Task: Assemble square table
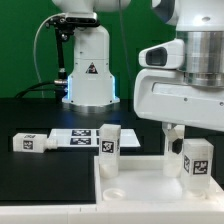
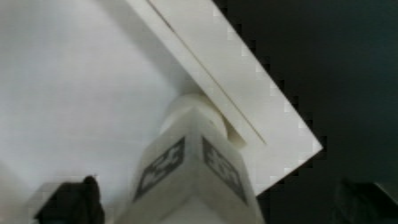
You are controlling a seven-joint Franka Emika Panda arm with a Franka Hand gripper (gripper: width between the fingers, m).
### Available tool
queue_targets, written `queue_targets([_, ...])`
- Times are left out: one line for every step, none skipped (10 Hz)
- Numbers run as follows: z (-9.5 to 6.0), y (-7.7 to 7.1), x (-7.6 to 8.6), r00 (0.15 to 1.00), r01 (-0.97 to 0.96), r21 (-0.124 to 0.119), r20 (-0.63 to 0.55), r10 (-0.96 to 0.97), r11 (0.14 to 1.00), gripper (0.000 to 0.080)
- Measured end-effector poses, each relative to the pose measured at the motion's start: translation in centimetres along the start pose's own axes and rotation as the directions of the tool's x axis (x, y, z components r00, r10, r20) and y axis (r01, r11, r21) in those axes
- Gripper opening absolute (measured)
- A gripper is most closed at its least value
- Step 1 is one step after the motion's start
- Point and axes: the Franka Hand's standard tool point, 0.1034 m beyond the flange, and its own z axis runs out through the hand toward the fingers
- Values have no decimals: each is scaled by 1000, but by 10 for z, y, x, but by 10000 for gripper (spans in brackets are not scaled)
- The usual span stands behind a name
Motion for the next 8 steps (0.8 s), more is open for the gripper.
queue_targets([-1,0,4,985,173,4,-20,-173,985,648])
queue_targets([1,0,6,965,257,9,-50,-256,966,648])
queue_targets([2,0,5,978,206,12,-45,-205,978,648])
queue_targets([2,0,5,982,186,13,-46,-185,982,517])
queue_targets([2,0,5,984,174,13,-46,-174,985,517])
queue_targets([3,0,5,994,105,17,-43,-104,994,374])
queue_targets([3,3,7,999,15,17,-43,-14,1000,288])
queue_targets([4,4,8,996,-76,15,-45,76,997,288])
